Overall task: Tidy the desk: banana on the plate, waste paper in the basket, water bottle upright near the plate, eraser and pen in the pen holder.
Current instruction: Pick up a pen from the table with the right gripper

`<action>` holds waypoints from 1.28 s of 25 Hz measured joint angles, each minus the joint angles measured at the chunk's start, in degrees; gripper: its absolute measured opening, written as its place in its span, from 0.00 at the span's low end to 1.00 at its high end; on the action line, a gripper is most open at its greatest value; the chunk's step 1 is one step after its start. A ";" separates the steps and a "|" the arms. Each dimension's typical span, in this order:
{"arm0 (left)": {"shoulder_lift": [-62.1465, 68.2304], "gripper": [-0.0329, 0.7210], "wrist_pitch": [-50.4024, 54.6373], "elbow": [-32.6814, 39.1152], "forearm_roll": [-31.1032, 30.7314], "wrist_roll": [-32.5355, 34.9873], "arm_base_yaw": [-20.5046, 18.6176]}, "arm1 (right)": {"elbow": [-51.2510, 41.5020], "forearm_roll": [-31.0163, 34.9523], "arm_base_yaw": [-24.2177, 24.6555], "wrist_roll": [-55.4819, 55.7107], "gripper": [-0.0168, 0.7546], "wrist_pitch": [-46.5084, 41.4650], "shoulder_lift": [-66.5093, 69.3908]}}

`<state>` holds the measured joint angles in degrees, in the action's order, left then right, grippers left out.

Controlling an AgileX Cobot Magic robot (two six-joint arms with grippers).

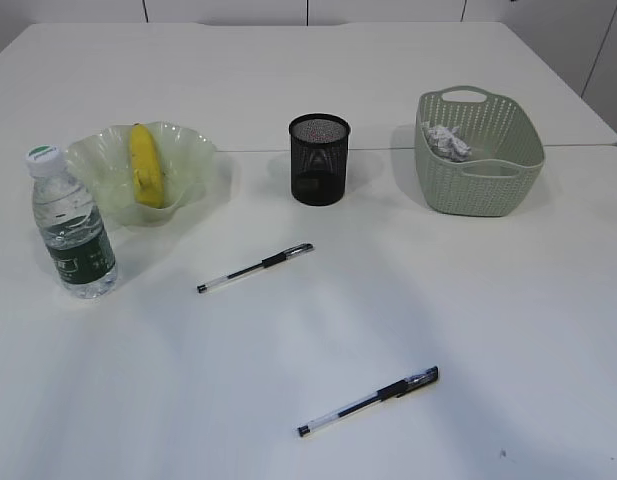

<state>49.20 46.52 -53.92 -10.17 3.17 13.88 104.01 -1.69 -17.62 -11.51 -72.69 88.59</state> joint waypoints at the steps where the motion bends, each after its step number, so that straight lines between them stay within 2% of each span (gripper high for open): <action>1: 0.00 0.67 0.09 0.00 0.00 0.00 0.00 | -0.49 0.53 0.00 0.84 0.60 0.00 0.00; 10: 0.00 0.67 0.26 0.00 0.00 0.00 0.00 | -5.23 1.30 0.00 8.00 0.60 0.21 -0.02; 19: 0.00 0.67 0.35 0.00 1.92 0.00 0.00 | -13.03 1.69 0.00 23.07 0.60 0.54 -0.02; 27: 0.00 0.67 0.48 0.00 4.21 0.00 0.00 | -22.17 4.80 0.00 29.49 0.60 0.89 -0.02; 32: 0.00 0.67 0.73 0.00 4.54 0.00 0.00 | -24.35 9.23 0.00 30.21 0.60 1.10 -0.02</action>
<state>49.20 47.25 -53.92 -5.63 3.17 13.88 79.66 7.55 -17.62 18.69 -71.59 88.57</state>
